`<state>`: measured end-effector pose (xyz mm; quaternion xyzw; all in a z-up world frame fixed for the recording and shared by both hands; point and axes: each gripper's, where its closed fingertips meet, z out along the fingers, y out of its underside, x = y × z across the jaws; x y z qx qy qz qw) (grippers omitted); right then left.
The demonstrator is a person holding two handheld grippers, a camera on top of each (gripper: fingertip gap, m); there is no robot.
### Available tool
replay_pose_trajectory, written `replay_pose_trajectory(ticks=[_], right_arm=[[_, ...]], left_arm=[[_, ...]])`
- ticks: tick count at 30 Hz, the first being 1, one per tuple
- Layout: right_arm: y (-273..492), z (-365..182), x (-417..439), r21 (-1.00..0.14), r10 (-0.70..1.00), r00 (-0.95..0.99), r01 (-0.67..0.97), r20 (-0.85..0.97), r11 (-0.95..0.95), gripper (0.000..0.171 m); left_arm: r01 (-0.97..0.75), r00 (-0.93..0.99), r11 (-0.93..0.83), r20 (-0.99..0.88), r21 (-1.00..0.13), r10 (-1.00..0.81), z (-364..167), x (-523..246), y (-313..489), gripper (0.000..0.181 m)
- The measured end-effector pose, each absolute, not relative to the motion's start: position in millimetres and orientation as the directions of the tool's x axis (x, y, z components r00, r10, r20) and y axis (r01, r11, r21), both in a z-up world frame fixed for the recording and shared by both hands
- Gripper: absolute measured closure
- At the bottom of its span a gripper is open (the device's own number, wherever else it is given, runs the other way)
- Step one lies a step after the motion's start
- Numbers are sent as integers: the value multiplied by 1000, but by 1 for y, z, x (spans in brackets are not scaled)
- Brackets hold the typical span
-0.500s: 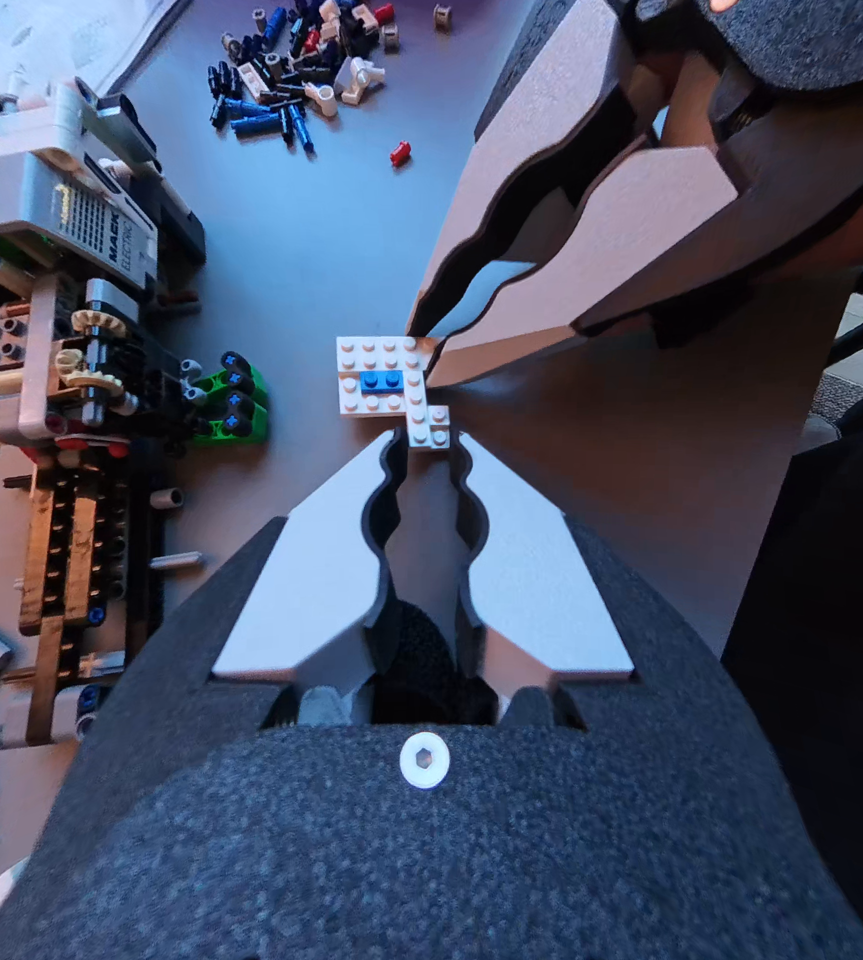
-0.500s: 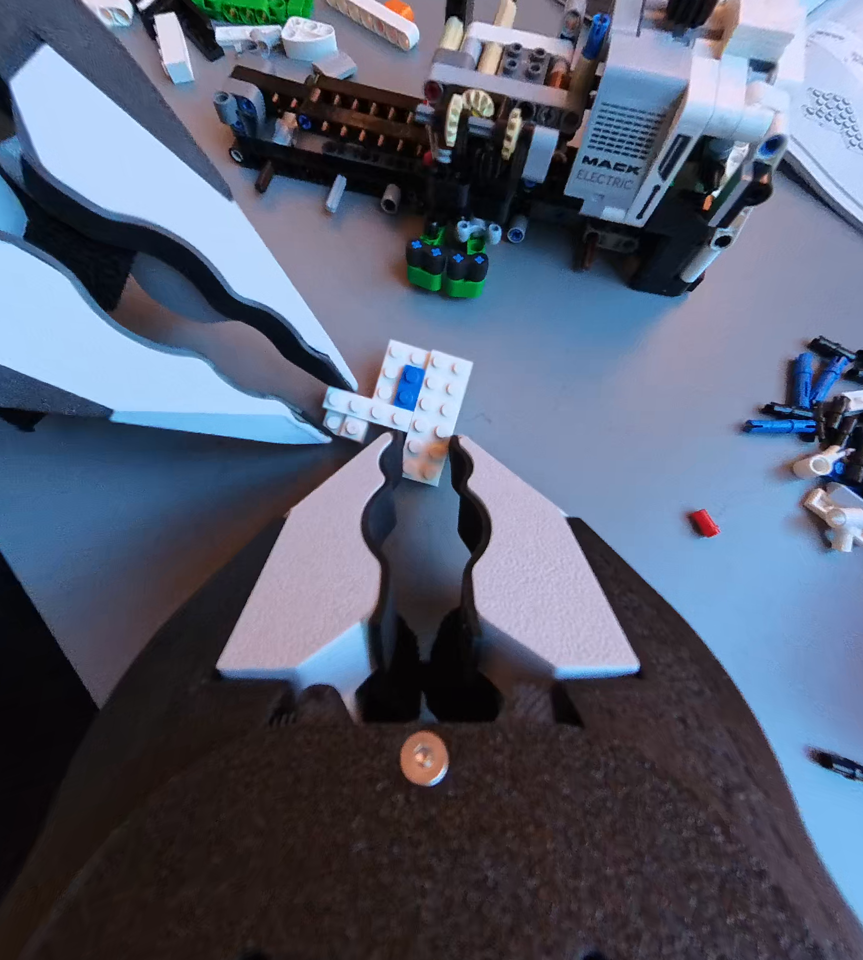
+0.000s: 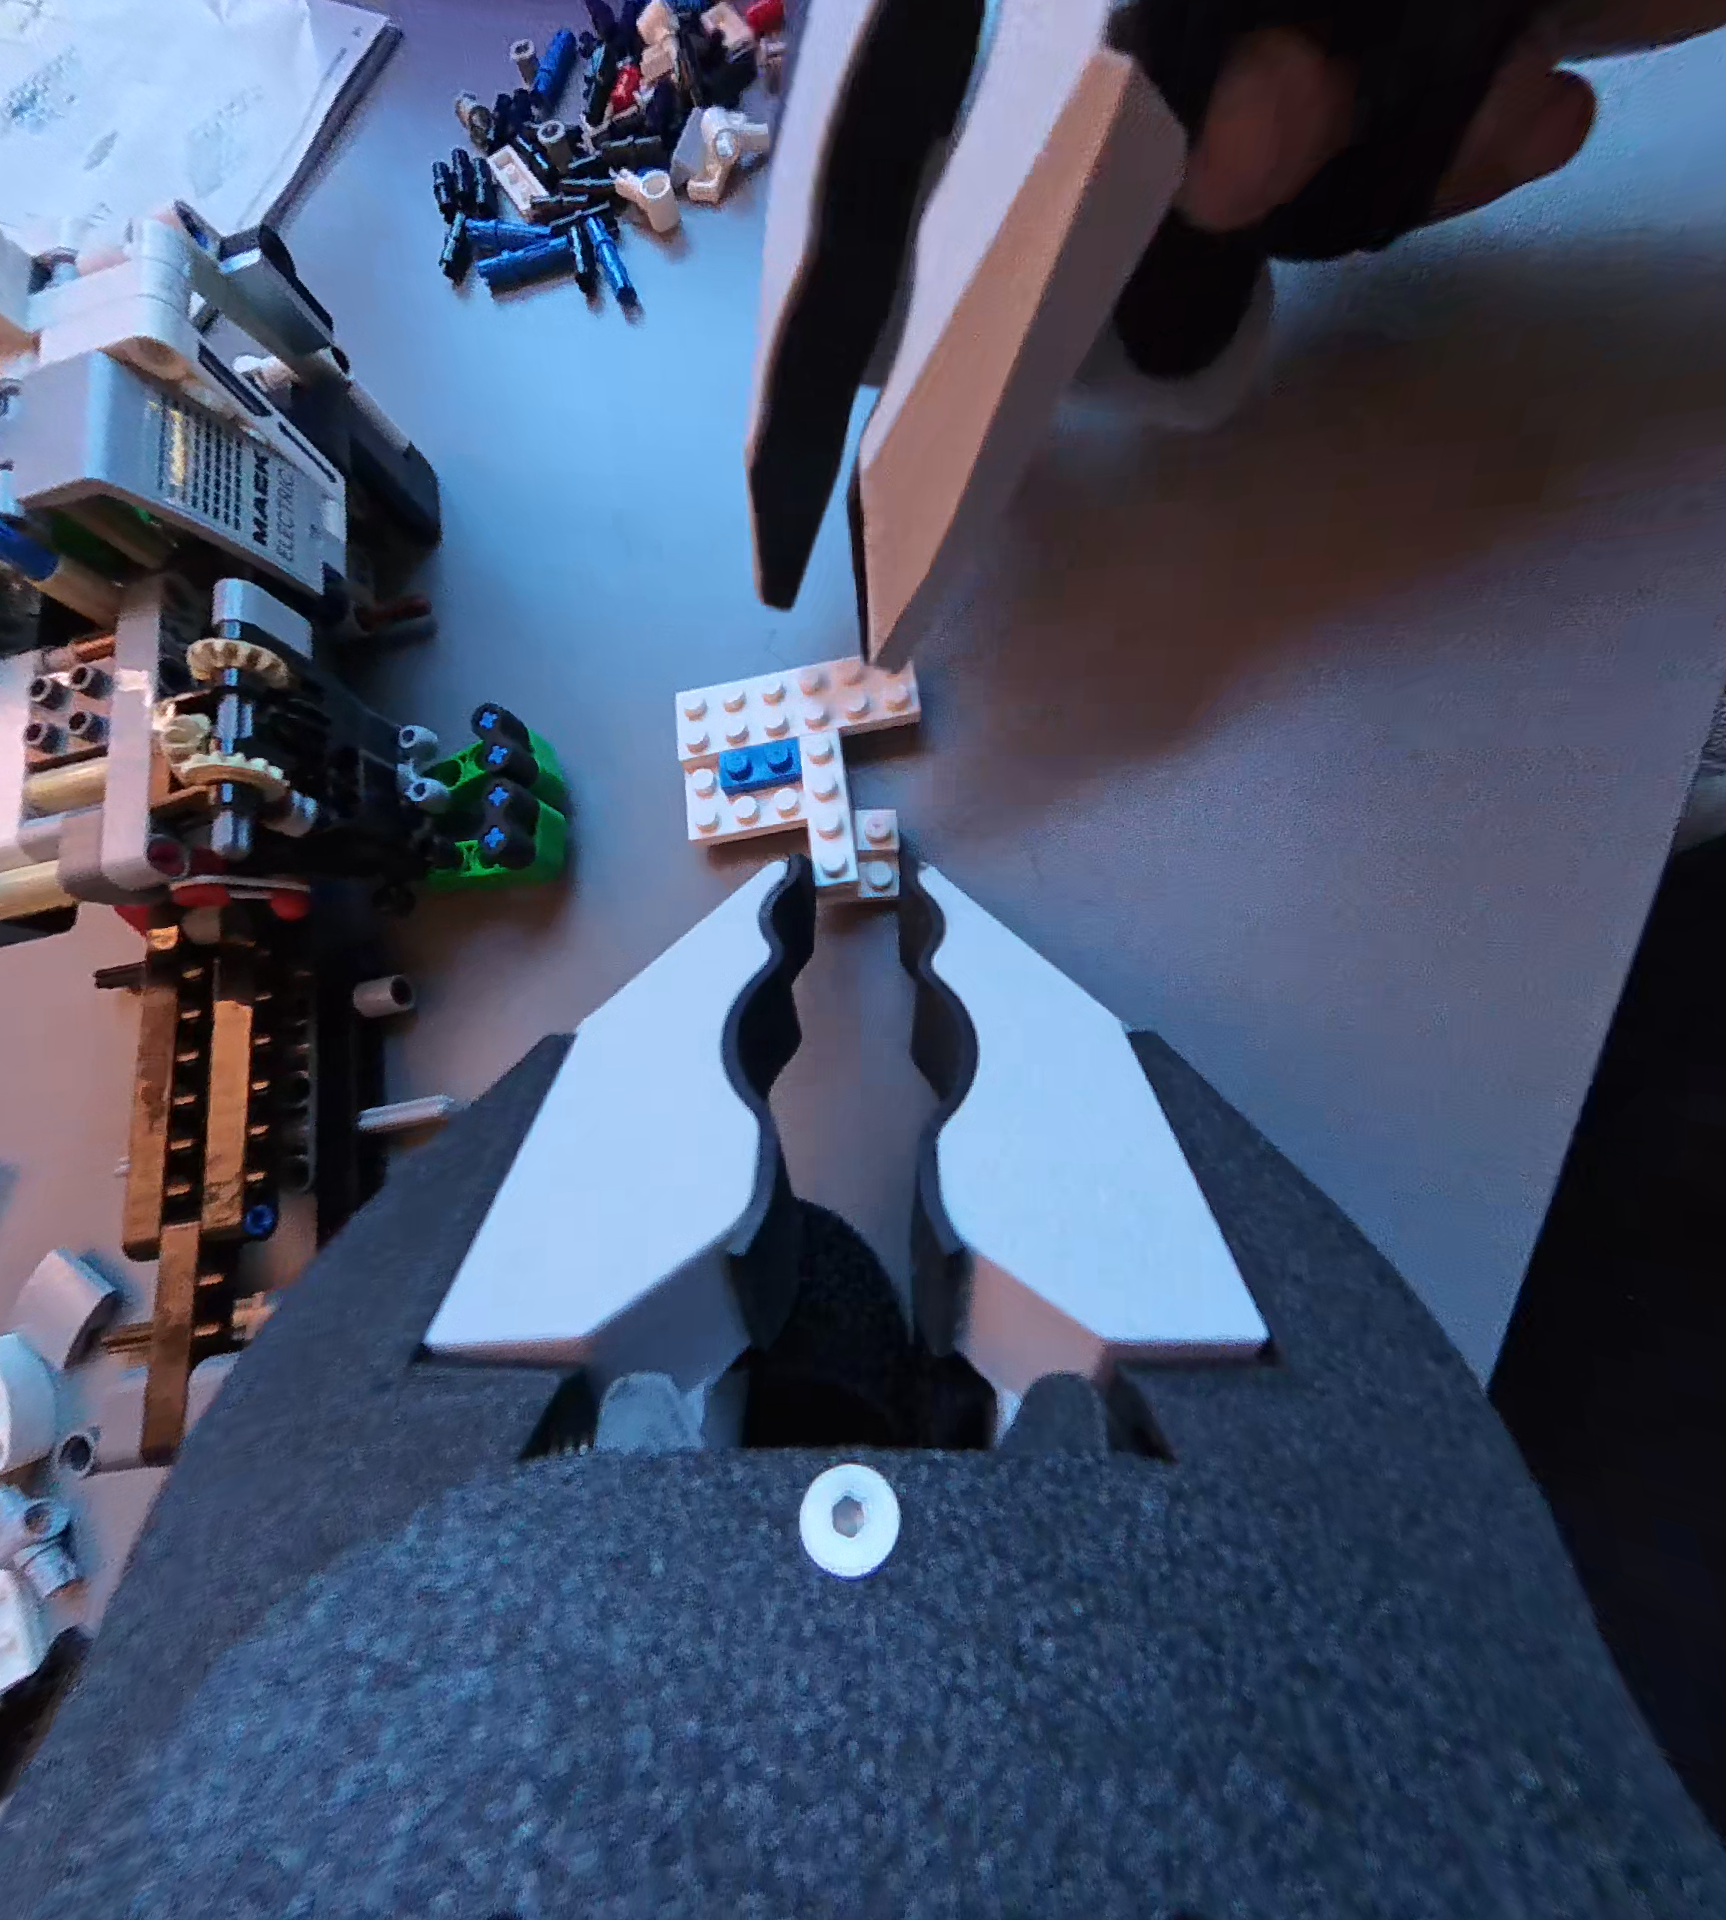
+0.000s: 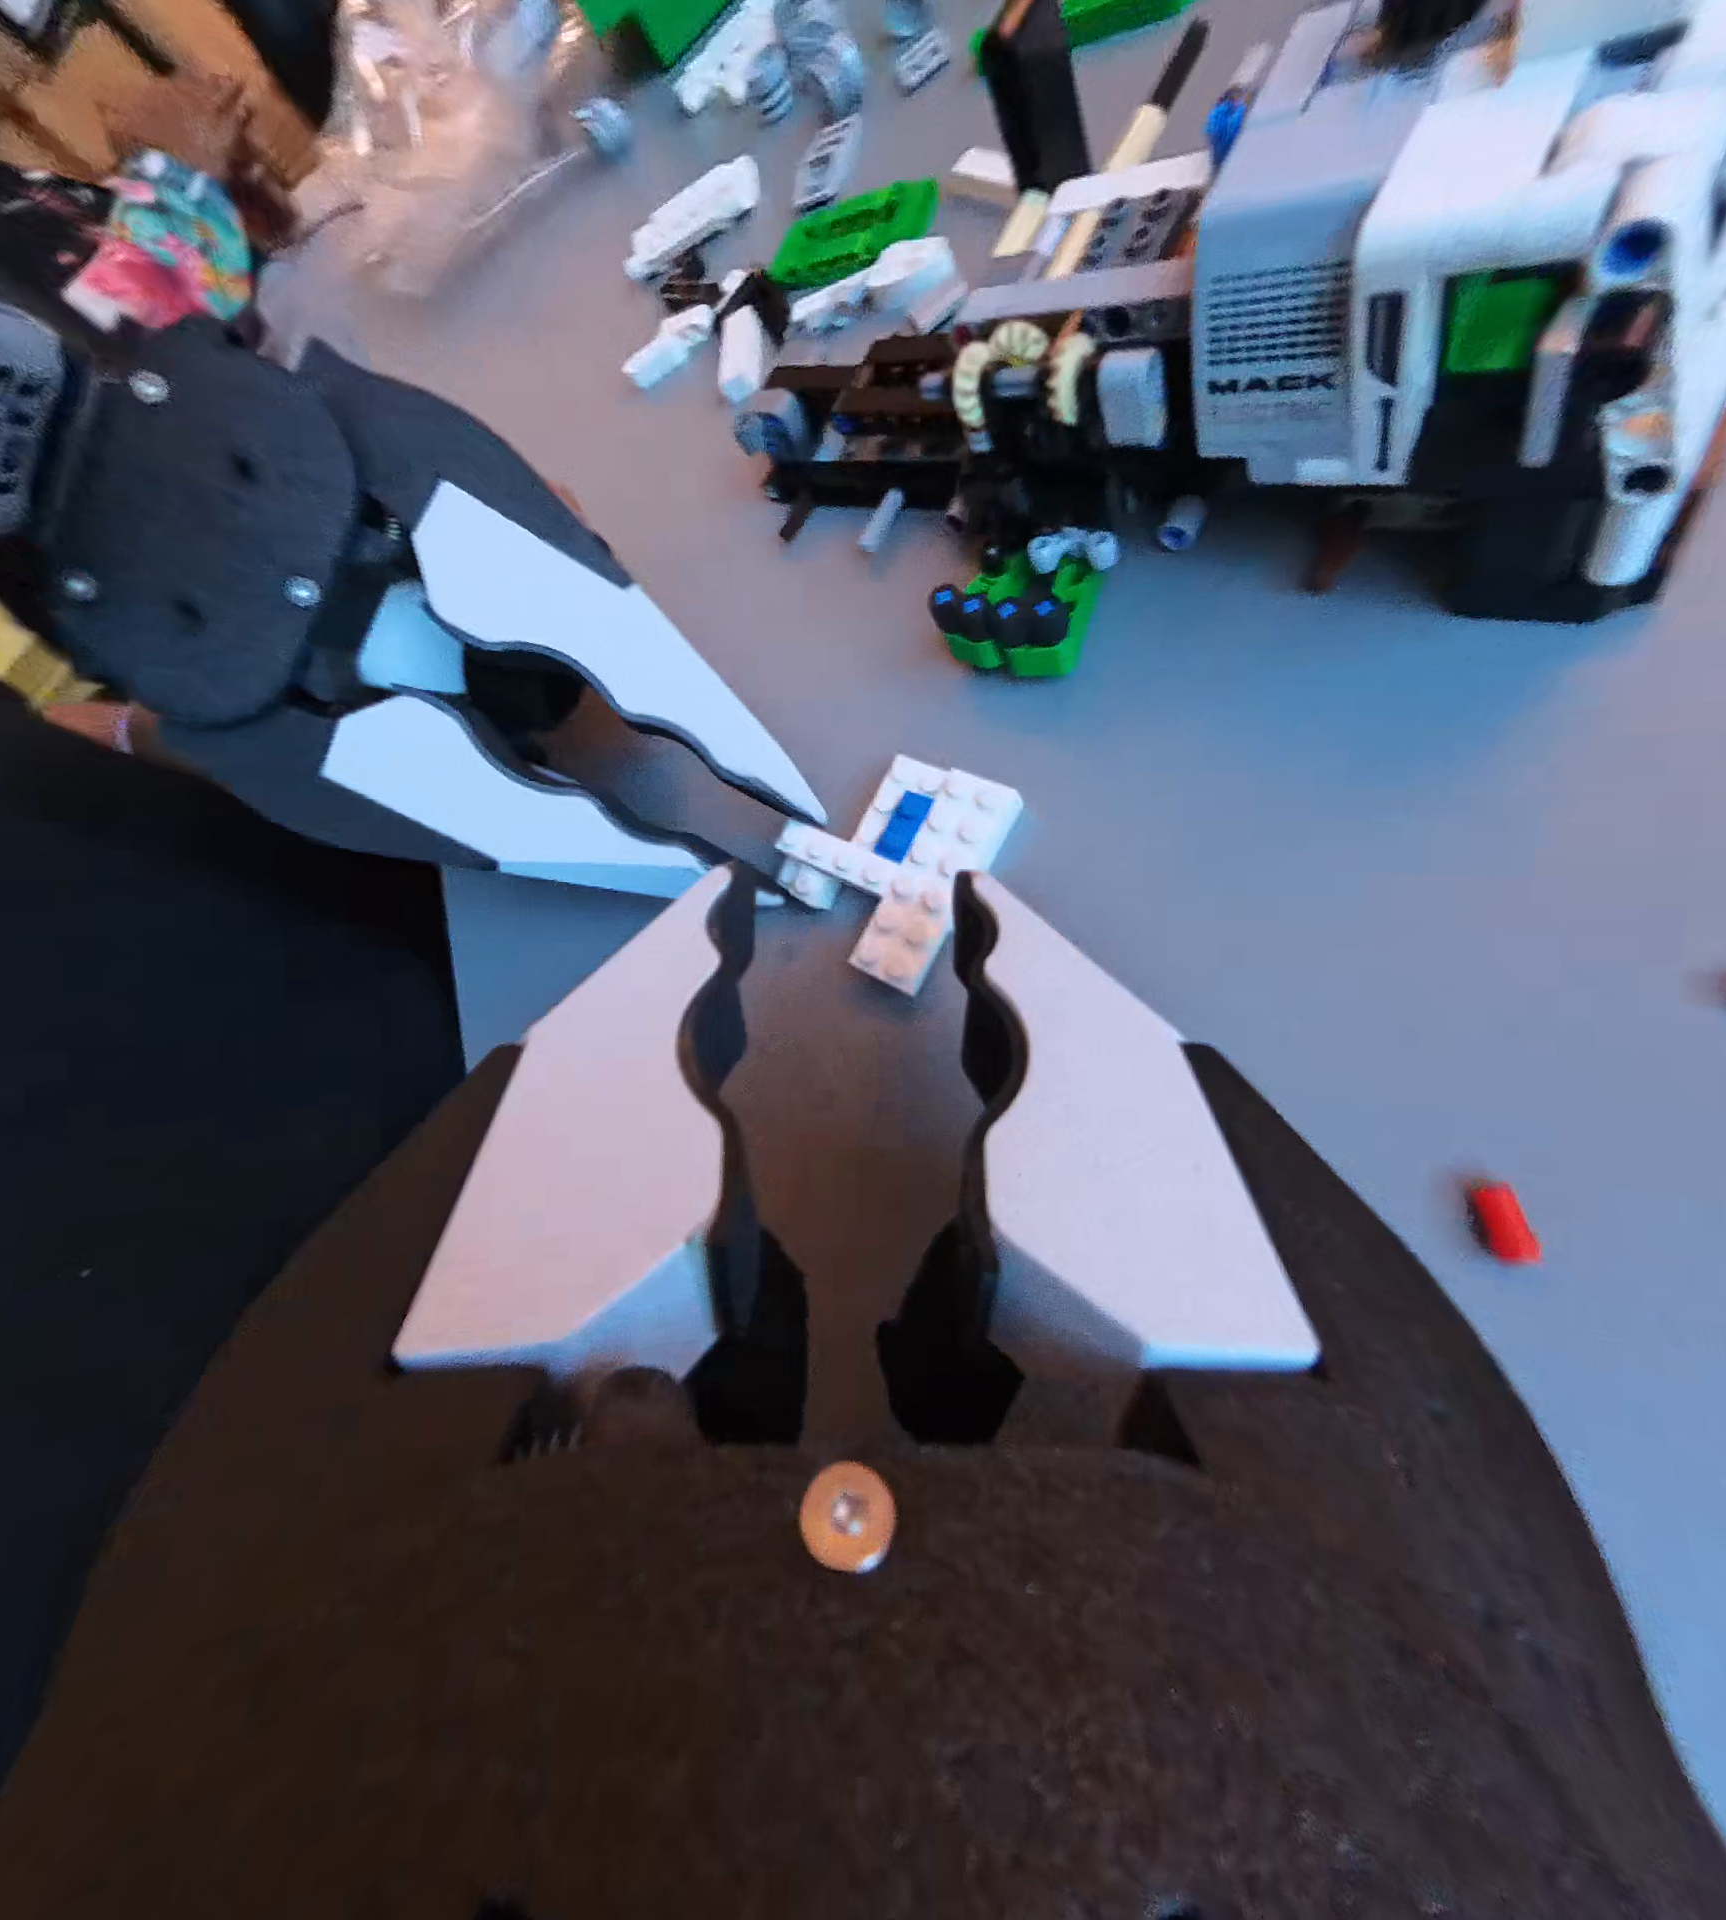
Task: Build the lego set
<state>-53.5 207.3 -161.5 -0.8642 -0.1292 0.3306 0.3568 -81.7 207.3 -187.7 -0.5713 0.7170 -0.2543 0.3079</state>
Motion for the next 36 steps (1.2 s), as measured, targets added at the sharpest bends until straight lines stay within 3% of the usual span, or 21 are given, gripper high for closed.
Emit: replay_pose_trajectory(ticks=[2,6,9,15,19,23,29,36], right_arm=[[213,-160,-59,-728,524,740,67,-422,-682,143],[211,-160,-80,-799,704,709,398,-44,-450,153],[204,-170,-85,-757,731,654,573,192,-314,150],[203,-182,-83,-623,705,561,752,434,-215,147],[204,-182,-84,-585,702,529,787,478,-195,149],[204,-185,-87,-569,704,501,805,504,-166,161],[205,-183,-88,-509,674,453,851,583,-132,161],[198,-176,-81,-638,658,575,748,487,-182,151]], left_arm=[[-659,-162,185,-103,-729,-981,-187,-81,204,167],[-663,-143,97,-1,-742,-990,-189,-81,205,168],[-673,-131,44,60,-738,-990,-189,-82,205,167],[-682,-135,16,104,-731,-985,-189,-81,203,167],[-687,-140,33,87,-726,-986,-189,-80,202,167],[-689,-129,37,72,-724,-989,-188,-80,206,167],[-699,-136,39,79,-714,-988,-188,-81,208,167],[-690,-138,42,75,-722,-988,-189,-82,206,167]])
